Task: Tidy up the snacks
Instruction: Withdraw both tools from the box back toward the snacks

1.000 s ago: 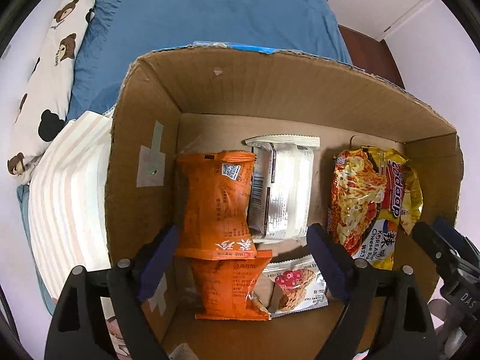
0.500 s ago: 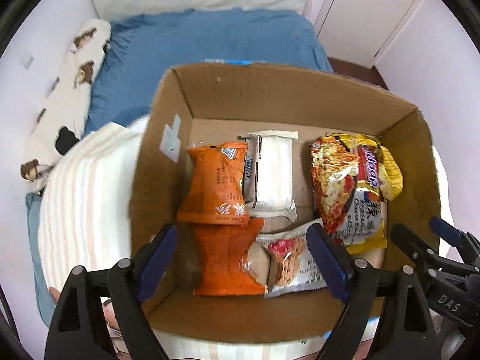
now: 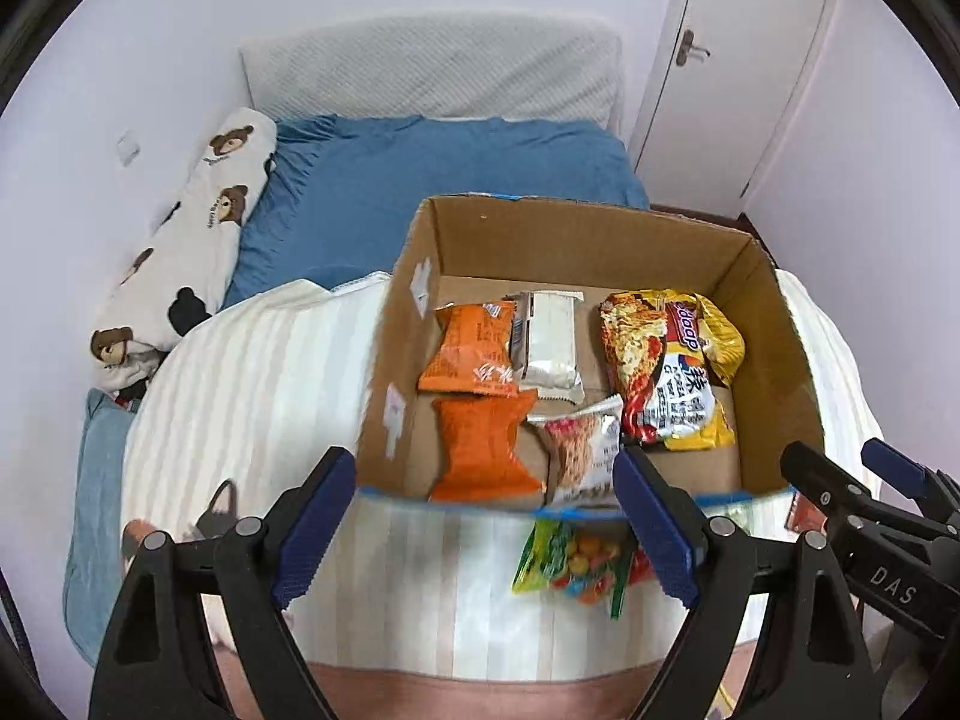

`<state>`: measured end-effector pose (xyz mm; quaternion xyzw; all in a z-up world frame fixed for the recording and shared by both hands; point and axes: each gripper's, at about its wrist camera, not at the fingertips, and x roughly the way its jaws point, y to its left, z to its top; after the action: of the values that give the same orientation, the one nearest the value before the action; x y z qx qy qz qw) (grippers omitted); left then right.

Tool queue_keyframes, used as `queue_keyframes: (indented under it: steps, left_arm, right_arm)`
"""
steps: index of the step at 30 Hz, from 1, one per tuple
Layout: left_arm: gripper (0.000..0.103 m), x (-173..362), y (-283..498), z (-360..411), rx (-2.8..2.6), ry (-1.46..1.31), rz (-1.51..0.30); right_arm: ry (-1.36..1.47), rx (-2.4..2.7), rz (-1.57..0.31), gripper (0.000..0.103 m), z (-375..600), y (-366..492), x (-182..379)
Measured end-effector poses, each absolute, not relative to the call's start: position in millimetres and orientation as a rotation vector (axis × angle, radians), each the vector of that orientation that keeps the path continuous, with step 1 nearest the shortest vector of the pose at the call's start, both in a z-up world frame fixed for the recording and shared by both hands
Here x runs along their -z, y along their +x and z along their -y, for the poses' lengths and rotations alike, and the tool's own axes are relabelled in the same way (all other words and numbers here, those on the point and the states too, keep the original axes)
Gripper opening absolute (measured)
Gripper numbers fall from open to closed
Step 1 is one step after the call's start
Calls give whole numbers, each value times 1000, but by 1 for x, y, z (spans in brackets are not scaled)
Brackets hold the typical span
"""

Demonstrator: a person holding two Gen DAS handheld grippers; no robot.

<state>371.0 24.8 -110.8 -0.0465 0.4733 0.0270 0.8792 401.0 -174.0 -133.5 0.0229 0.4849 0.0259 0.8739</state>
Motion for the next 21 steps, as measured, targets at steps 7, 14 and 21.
queue_keyframes:
  steps: [7,14,21]
  left_arm:
    - [88,97,319,-28,-62,-78,-936]
    - [88,128,270,-6,-23,24,-1030]
    - [88,202,233,45,65,170,-1203]
  right_arm:
    - [104,-105,-987,96,176,349,118]
    - [267,-130,-1150,96,206,283,163]
    - [423,-6,-1407,96,261,203,268]
